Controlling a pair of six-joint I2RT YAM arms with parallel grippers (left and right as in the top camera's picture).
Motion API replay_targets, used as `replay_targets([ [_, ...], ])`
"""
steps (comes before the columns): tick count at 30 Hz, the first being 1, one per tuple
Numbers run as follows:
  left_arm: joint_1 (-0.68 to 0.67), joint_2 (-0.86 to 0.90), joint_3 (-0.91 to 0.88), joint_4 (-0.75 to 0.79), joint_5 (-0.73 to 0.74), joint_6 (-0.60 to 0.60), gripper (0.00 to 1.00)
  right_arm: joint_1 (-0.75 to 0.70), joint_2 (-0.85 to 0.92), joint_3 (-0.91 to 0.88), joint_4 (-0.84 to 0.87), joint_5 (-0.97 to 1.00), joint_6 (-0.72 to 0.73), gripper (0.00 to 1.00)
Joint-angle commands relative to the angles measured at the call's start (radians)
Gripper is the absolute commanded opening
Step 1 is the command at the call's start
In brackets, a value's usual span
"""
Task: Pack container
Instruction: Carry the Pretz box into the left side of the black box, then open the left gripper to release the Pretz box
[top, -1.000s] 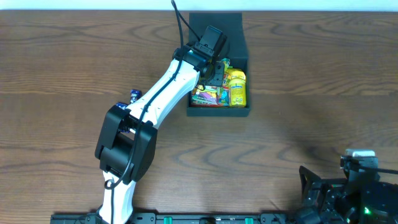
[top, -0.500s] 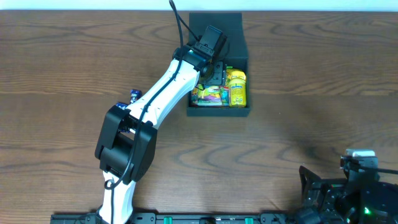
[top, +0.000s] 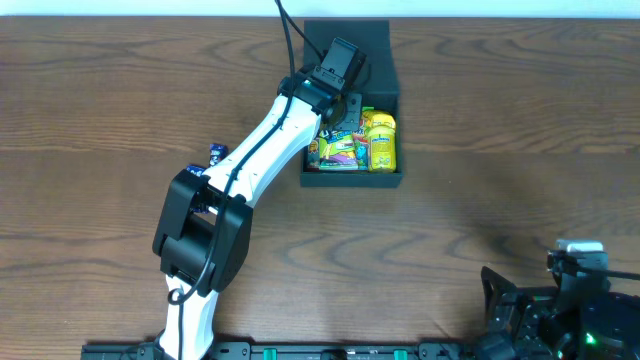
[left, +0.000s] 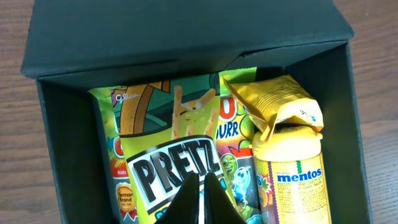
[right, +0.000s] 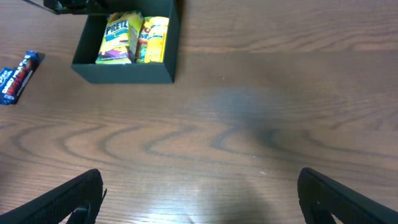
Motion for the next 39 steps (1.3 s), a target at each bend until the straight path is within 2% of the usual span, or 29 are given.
replay_targets([
  [1, 0.003, 0.009, 0.030, -0.021, -0.014, 0.014, 0.06, 0.006, 0.000, 0.006, -0.001, 0.007, 0.010, 0.99],
  [12, 0.003, 0.087, 0.024, -0.022, 0.068, 0.014, 0.05, 0.006, 0.000, 0.006, -0.001, 0.007, 0.010, 0.99],
  [25, 0.002, 0.121, 0.024, -0.023, 0.092, 0.014, 0.06, 0.006, 0.000, 0.006, -0.001, 0.007, 0.010, 0.99],
  [39, 0.002, 0.069, 0.040, -0.014, 0.101, 0.029, 0.06, 0.006, 0.000, 0.006, -0.001, 0.008, 0.010, 0.99],
])
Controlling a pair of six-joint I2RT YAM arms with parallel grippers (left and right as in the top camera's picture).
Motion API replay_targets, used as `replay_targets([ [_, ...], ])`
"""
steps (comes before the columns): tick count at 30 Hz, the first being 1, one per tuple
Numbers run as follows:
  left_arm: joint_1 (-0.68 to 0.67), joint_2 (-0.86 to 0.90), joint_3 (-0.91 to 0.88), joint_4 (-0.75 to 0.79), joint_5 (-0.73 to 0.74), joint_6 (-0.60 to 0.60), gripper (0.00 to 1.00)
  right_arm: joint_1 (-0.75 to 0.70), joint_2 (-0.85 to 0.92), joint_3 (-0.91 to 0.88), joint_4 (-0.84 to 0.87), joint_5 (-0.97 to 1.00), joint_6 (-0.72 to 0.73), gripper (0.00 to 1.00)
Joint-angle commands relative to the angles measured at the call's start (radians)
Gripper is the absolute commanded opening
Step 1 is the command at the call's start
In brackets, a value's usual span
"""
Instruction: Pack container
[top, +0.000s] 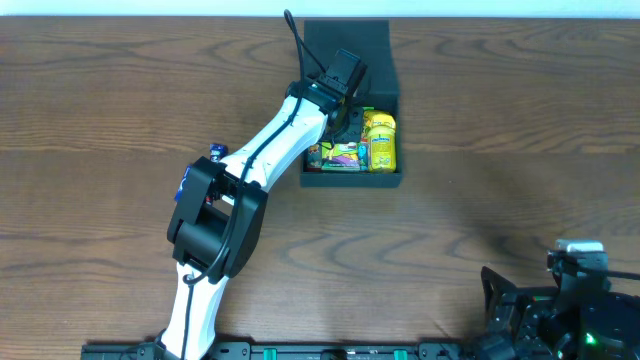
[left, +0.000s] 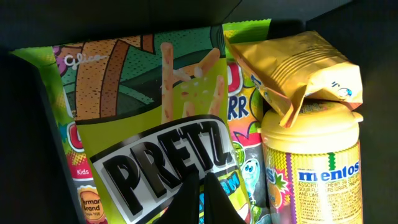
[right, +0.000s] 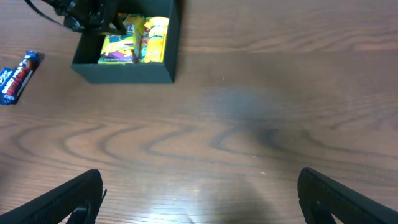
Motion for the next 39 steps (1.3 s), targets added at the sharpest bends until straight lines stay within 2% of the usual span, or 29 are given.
replay_targets([
  [1, 0.001, -0.035, 0.032, 0.013, 0.010, 0.026, 0.06, 0.006, 0.000, 0.006, -0.001, 0.007, 0.010, 0.99],
  [16, -0.087, 0.000, 0.031, 0.047, 0.051, 0.050, 0.06, 0.006, 0.000, 0.006, -0.001, 0.007, 0.010, 0.99],
  [25, -0.088, 0.010, 0.031, 0.003, -0.107, 0.017, 0.06, 0.006, 0.000, 0.006, -0.001, 0.007, 0.010, 0.99],
  [39, -0.081, 0.064, 0.029, -0.019, -0.111, 0.009, 0.06, 0.006, 0.000, 0.006, -0.001, 0.007, 0.010, 0.99],
])
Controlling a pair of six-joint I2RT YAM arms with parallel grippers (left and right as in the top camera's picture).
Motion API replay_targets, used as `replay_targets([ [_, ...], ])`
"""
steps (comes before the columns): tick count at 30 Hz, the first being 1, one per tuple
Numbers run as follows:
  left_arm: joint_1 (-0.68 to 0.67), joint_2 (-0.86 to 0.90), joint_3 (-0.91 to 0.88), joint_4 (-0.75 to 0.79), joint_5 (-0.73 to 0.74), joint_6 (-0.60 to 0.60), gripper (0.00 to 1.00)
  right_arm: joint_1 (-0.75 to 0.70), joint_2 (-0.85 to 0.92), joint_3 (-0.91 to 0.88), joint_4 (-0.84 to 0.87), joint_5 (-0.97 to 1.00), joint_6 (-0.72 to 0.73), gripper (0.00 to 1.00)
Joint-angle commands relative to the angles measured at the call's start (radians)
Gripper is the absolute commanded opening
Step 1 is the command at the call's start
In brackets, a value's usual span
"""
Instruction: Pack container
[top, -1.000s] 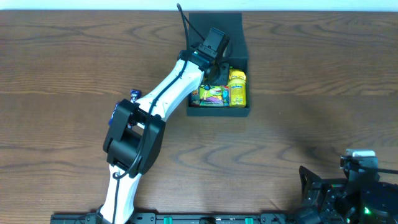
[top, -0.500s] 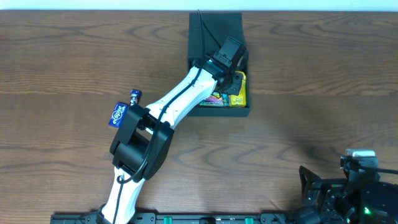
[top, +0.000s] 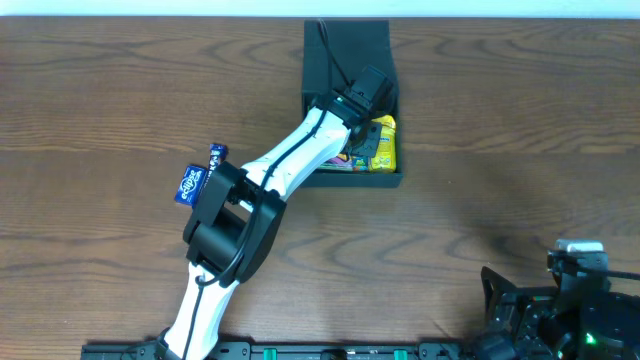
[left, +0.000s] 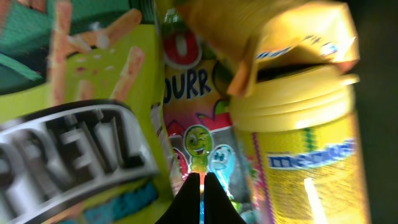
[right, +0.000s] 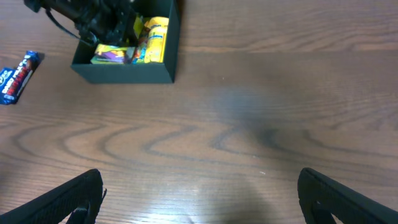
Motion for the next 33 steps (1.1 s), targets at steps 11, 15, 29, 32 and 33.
replay_targets([
  [11, 0.030, 0.026, 0.024, 0.005, -0.075, -0.046, 0.06, 0.006, 0.000, 0.006, -0.001, 0.008, 0.010, 0.99],
  [15, 0.037, 0.026, 0.024, 0.027, -0.096, -0.087, 0.06, 0.006, 0.000, 0.006, -0.001, 0.008, 0.010, 0.99],
  [29, 0.050, 0.013, 0.026, 0.064, -0.133, -0.117, 0.06, 0.006, 0.000, 0.006, -0.001, 0.007, 0.010, 0.99],
  [32, 0.054, -0.044, 0.028, 0.061, -0.134, -0.106, 0.06, 0.006, 0.000, 0.006, -0.001, 0.007, 0.010, 0.99],
  [33, 0.055, -0.068, 0.028, 0.062, -0.135, -0.102, 0.06, 0.006, 0.000, 0.006, -0.001, 0.007, 0.010, 0.99],
])
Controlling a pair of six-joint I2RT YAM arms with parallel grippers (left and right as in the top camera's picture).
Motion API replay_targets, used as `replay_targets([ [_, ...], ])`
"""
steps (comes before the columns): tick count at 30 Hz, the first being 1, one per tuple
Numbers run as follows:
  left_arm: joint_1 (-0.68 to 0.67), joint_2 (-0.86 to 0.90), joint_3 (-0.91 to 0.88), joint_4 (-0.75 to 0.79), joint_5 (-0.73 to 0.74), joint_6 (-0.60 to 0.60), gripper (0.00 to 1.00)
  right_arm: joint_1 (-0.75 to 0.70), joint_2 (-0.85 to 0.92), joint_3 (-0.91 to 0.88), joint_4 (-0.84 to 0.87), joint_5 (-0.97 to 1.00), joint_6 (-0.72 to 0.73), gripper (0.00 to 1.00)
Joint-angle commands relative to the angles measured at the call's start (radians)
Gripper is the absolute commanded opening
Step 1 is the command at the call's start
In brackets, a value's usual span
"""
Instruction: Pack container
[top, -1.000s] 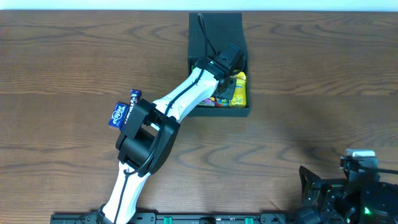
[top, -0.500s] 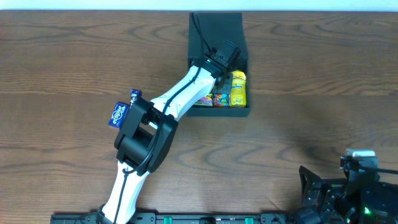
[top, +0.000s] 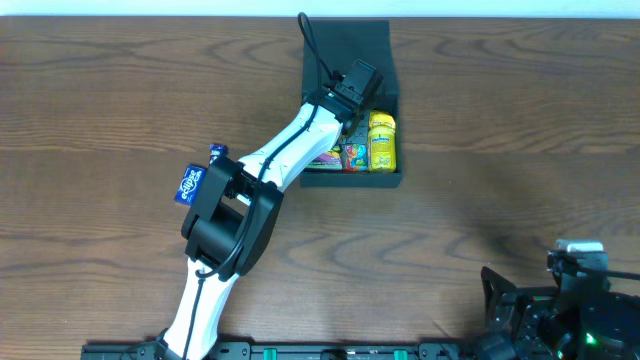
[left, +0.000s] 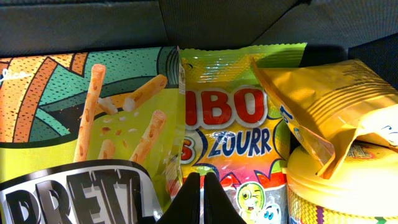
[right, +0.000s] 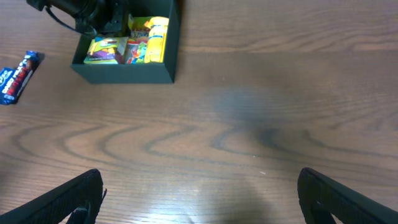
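Observation:
The black container (top: 350, 178) stands at the back middle of the table, its lid (top: 345, 45) folded open behind it. Inside lie a green Pretz bag (left: 81, 124), a Haribo Zourr bag (left: 230, 130), a crumpled yellow packet (left: 323, 106) and a yellow mentos bottle (top: 381, 140). My left gripper (left: 200, 179) is shut with nothing between its fingers. It hangs low inside the container, over the seam between the Pretz and Haribo bags. My right gripper (right: 199, 179) is open near the table's front right, far from the container.
A blue candy bar (right: 17, 76) lies on the table left of the container, partly under my left arm in the overhead view. The brown wooden table (top: 500, 180) stretches between the container and the right arm.
My left gripper, still shut, was down close between the Haribo bag and the mentos bottle. It now sits a little further left and back, with the bags' upper ends in view. The right arm has not moved.
My shut left gripper was above the open container over the Pretz bag. Then it was lower, close on that bag. Then it was pressed down by the Haribo bag and mentos bottle, and now it is drawn back slightly. The right gripper stayed open and still.

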Motion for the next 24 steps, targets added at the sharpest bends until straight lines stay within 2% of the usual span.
replay_targets([
  [1, 0.017, -0.108, 0.028, -0.003, -0.033, 0.008, 0.06, 0.006, 0.000, 0.006, -0.001, 0.007, 0.010, 0.99],
  [6, 0.029, -0.267, 0.028, -0.026, -0.077, 0.084, 0.06, 0.006, 0.000, 0.006, -0.001, 0.007, 0.010, 0.99],
  [11, 0.076, -0.380, 0.028, -0.195, -0.222, 0.097, 0.06, 0.006, 0.000, 0.006, -0.001, 0.007, 0.010, 0.99],
  [18, 0.224, -0.392, 0.027, -0.462, -0.224, 0.097, 0.06, 0.006, 0.000, 0.006, -0.001, 0.007, 0.010, 0.99],
  [24, 0.311, -0.393, 0.016, -0.536, -0.174, 0.113, 0.06, 0.006, 0.000, 0.006, -0.001, 0.007, 0.010, 0.99],
])
